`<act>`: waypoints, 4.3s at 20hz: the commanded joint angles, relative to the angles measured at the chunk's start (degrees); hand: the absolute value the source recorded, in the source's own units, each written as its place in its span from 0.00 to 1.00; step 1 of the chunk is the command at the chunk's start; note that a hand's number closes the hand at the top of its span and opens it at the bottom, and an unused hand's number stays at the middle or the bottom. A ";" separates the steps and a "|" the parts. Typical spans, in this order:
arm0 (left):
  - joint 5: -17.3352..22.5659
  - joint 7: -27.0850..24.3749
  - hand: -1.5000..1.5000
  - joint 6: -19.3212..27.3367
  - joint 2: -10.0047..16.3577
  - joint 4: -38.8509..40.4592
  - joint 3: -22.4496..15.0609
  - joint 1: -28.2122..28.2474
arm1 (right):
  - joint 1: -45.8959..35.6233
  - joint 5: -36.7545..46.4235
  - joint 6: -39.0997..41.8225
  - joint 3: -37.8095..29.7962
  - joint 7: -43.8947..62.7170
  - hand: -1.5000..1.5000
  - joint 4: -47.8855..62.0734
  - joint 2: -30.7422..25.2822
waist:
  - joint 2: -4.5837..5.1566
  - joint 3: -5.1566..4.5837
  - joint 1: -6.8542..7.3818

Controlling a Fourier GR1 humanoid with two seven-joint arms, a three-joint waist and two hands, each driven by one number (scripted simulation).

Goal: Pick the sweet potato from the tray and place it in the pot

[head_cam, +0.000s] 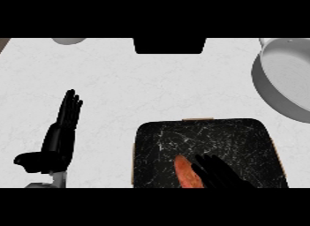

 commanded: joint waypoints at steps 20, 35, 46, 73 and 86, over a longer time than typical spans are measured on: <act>-4.03 0.68 0.50 -3.66 -3.97 2.32 4.19 -2.12 | -7.51 10.26 -13.07 1.35 -6.73 1.00 14.43 9.20 | 0.03 0.02 -0.14; -4.78 -0.96 0.50 -5.25 -5.01 1.29 4.93 -1.04 | -12.73 10.96 -16.16 -23.10 12.74 1.00 18.81 15.27 | 2.52 -0.25 0.39; -5.04 -0.69 0.50 -6.79 -4.89 0.41 3.20 -2.97 | -31.53 22.53 -18.56 -45.14 40.18 1.00 27.70 11.97 | 3.80 -0.68 6.18; -6.32 2.24 0.50 -6.11 -6.94 2.34 1.07 -6.33 | -74.15 58.26 -12.63 -65.34 73.18 1.00 74.22 -4.00 | 2.64 0.18 7.48; -6.14 -1.35 0.50 -4.94 -7.29 5.24 3.58 -3.84 | -72.50 54.02 -25.36 -77.29 68.94 1.00 84.87 -1.39 | 1.43 0.17 2.56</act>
